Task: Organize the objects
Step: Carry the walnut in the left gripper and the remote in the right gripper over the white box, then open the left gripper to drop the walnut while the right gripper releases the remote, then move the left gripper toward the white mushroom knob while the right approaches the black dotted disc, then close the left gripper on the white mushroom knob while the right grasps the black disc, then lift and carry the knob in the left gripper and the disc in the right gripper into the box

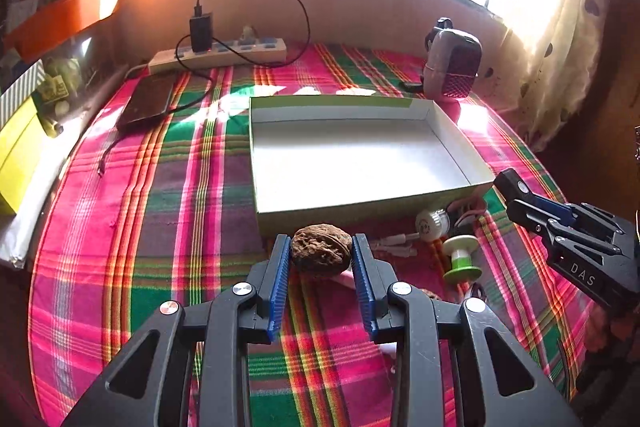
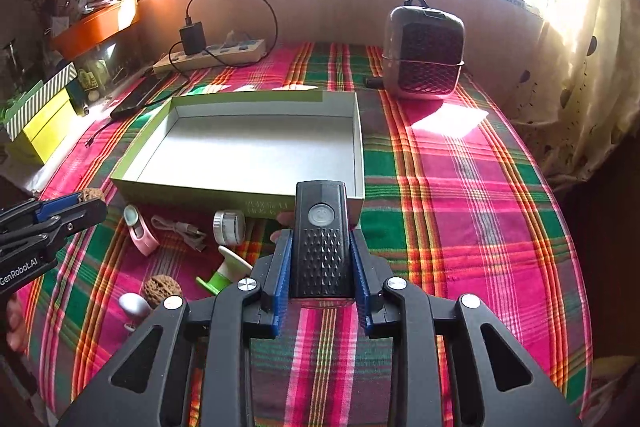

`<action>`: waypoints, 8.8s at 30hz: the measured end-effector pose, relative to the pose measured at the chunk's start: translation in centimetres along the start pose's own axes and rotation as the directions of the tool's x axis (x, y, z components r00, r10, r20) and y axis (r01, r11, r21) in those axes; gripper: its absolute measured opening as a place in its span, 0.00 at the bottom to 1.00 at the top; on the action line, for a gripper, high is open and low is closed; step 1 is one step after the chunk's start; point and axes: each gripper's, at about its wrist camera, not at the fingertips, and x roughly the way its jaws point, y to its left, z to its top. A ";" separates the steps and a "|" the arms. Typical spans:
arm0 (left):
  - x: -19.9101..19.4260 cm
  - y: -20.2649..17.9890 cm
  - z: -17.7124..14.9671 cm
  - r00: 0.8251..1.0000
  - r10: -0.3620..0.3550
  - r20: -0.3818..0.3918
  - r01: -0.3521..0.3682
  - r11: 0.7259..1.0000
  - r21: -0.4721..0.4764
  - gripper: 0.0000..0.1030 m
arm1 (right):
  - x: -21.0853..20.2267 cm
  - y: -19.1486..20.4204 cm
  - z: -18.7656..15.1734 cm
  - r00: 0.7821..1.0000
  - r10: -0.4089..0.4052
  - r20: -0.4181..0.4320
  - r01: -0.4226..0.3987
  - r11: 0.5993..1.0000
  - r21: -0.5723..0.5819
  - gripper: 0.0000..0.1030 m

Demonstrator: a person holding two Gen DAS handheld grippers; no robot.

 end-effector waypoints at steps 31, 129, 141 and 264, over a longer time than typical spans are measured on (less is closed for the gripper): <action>12.8 1.0 9.4 0.990 0.060 -0.125 -0.058 0.998 0.025 0.28 | 12.6 0.3 9.4 0.992 0.037 -0.120 -0.040 0.999 -0.023 0.27; -1.7 -2.0 -6.5 0.997 0.080 0.012 -0.080 0.995 0.060 0.30 | -1.4 0.8 -6.7 0.995 0.102 0.001 -0.102 0.991 0.088 0.33; -1.4 -2.1 -7.3 0.997 0.076 -0.005 -0.076 0.994 0.077 0.30 | -1.5 3.0 -7.4 0.990 0.139 -0.016 -0.139 0.990 0.009 0.59; 1.1 -3.5 -6.4 0.995 -0.067 -0.071 0.072 0.995 0.071 0.21 | 1.1 2.3 -5.7 1.000 -0.007 -0.019 0.003 0.984 -0.177 0.27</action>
